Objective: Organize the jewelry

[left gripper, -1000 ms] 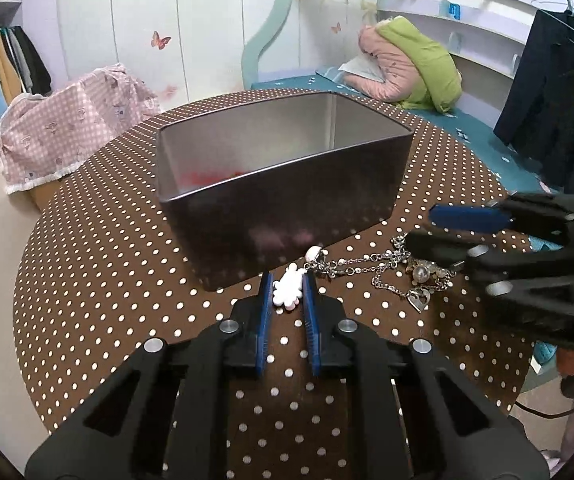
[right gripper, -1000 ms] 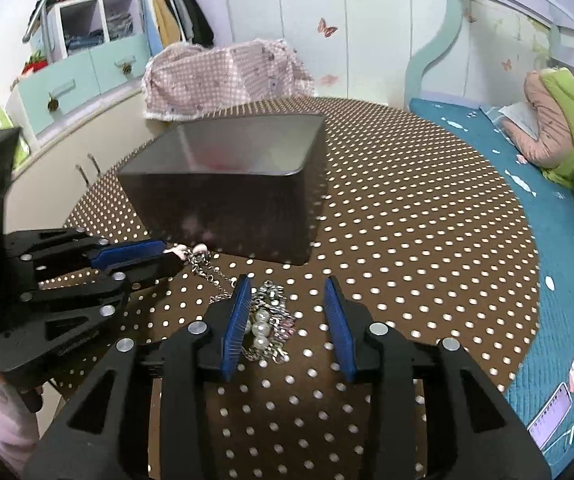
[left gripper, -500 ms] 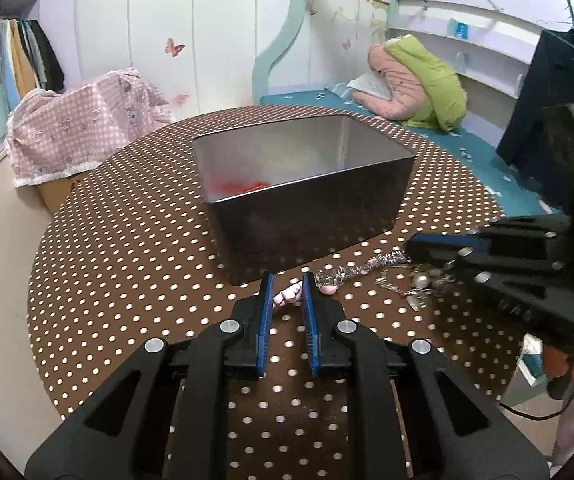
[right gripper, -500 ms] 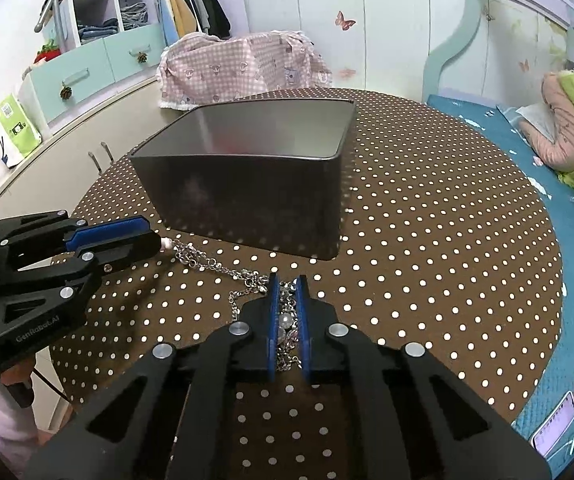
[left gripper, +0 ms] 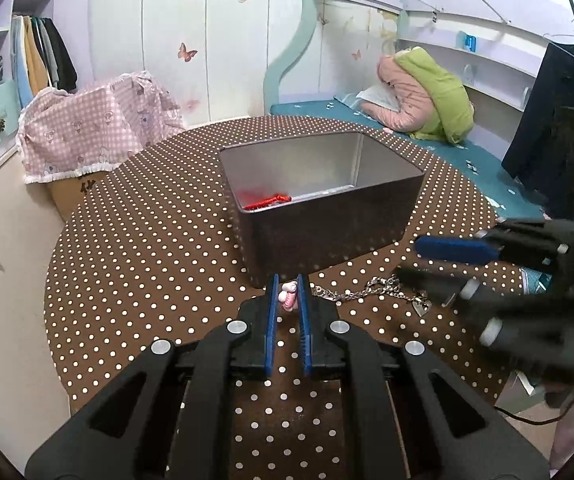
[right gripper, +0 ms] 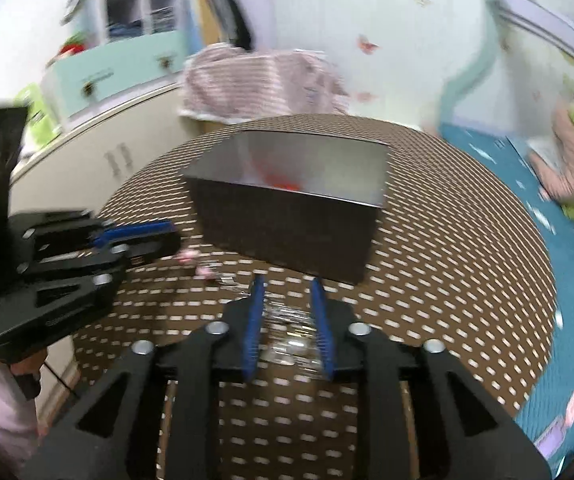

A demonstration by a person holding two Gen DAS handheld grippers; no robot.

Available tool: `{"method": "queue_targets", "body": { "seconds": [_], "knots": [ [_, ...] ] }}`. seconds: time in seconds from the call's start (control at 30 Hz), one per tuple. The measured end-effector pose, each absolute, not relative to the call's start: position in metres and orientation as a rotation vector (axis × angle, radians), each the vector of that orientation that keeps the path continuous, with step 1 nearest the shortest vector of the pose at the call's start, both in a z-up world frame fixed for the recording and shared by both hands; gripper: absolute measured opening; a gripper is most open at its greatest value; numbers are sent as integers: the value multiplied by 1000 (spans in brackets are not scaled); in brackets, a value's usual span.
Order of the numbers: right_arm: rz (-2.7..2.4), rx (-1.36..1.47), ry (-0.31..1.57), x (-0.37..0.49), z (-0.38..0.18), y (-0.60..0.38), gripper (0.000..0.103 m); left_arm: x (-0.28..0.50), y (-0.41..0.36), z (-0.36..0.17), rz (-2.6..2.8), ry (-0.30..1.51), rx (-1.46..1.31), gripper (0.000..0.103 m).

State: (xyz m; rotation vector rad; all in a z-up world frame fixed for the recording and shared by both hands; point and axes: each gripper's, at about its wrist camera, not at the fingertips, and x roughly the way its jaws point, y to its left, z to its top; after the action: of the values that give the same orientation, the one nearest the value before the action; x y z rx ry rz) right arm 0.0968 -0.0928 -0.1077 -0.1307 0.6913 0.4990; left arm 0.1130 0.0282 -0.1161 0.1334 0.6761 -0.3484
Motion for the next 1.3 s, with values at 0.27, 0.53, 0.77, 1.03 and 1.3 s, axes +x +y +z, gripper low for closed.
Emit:
{"method": "queue_targets", "body": {
  "seconds": [0.27,0.53,0.77,1.03,1.3],
  "knots": [
    [531,-231,740,112,-127,-59,30,97,39,-94,-372,616,100,10],
    [494,-145,747,116,-119,-76,6,93,53,-91,-338,616,94,8],
    [477,-92,699,107,-98,-95,6,94,47,-93,-378,628,101,8],
    [487,-91,579,87,-62,-103,6,97,9,-112,-450,659,192,41],
    [480,-91,619,94,-70,-102,6,92,-15,-118,-572,602,204,50]
  ]
}}
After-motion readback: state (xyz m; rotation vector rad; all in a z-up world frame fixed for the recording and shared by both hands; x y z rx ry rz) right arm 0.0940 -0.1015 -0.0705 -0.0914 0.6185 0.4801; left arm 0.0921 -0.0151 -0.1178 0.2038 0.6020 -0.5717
